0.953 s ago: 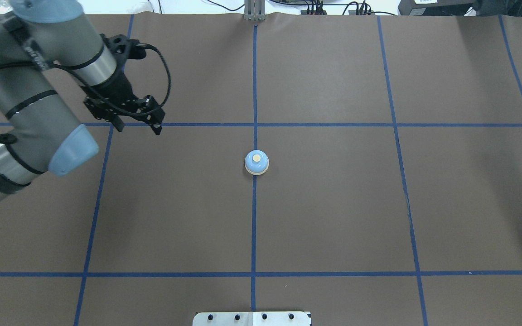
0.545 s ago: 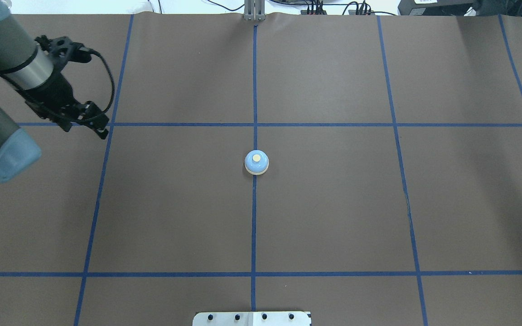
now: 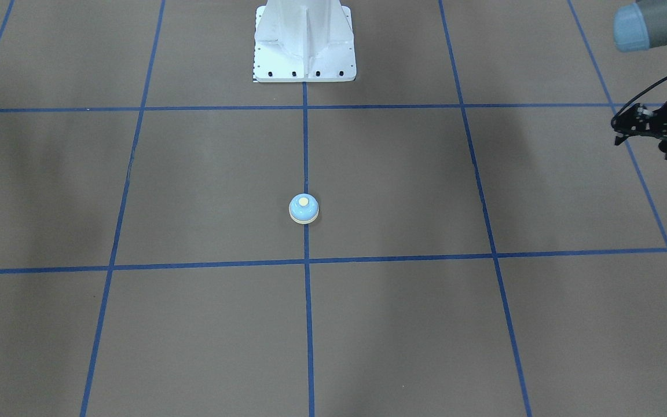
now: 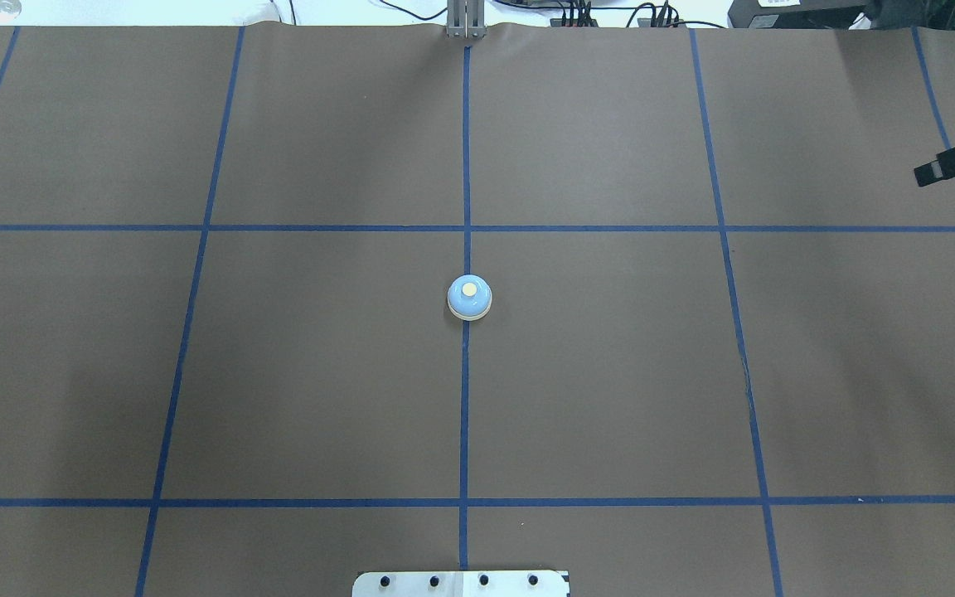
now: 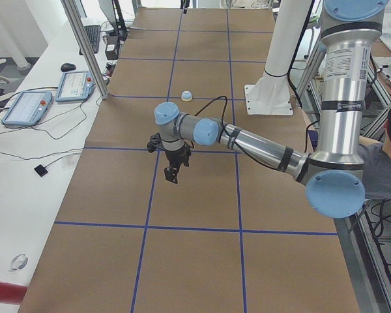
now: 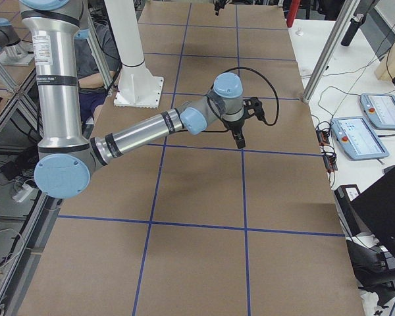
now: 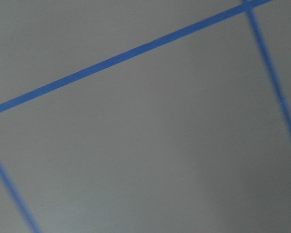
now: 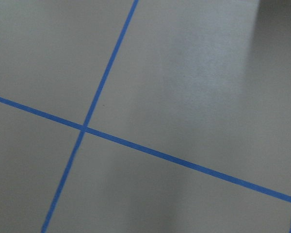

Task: Place and press bell with both arms
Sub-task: 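Move the right gripper over the top of the blue bell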

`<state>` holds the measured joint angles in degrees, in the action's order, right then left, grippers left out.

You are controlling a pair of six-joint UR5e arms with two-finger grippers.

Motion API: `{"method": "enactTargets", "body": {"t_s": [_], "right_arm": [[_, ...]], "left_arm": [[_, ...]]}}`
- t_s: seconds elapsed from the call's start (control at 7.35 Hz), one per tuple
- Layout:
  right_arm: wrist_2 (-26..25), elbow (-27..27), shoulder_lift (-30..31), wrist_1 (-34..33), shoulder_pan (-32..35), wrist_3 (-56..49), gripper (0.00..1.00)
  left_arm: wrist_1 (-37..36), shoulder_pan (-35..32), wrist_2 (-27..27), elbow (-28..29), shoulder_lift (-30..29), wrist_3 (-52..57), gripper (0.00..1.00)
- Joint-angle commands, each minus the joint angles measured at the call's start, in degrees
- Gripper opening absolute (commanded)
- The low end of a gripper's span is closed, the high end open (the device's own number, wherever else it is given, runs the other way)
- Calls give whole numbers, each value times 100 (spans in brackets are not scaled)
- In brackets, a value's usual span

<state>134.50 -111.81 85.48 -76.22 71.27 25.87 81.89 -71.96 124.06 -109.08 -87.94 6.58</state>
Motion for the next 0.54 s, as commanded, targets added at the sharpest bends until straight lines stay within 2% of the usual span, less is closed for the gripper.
{"method": "enactTargets", "body": {"t_s": [0.0, 0.14, 0.27, 0.41], "right_arm": [[-474, -16, -731, -33, -970, 1677, 100], [-591, 1, -1012, -198, -1323, 2181, 100], [-714, -7, -1616, -974, -1596, 2516, 100], [-1202, -42, -2013, -1513, -2008, 2676, 100]], "left_arm": [[-42, -861, -295, 201, 242, 921, 100], [-42, -1264, -138, 350, 242, 1377, 100], [-33, -1633, 246, 639, 251, 1703, 100], [-42, -1968, 659, 868, 251, 1654, 100]]}}
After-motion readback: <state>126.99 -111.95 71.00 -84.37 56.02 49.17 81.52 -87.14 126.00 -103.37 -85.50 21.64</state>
